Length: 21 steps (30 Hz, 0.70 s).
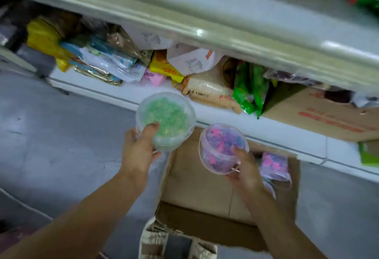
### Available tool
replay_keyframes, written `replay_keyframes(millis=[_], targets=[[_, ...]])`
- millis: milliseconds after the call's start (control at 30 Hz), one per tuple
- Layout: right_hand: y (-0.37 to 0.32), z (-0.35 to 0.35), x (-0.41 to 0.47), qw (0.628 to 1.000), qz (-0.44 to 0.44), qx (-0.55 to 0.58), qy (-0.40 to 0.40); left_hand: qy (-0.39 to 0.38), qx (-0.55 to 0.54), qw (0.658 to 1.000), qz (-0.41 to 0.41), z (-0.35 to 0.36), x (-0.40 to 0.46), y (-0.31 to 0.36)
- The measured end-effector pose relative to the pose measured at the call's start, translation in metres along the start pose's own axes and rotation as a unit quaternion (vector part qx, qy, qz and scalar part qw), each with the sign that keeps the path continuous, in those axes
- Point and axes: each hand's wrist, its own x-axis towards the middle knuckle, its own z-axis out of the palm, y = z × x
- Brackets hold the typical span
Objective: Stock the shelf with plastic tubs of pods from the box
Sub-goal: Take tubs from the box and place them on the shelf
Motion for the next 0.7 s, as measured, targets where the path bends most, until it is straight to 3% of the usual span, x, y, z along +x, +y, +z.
replay_keyframes(millis=[367, 700], targets=[[-0.22, -0.018, -0.222, 0.99, -0.131, 0.041, -0.034, -0.089, -0.012, 0.994, 0.065, -0.011, -0.167, 0.199], [-0.348, -0.023, -0.4, 0.962, -0.264, 0.072, -0.011, -0.19, -0.039, 0.975, 0.112, -0.029, -0.29, 0.349]])
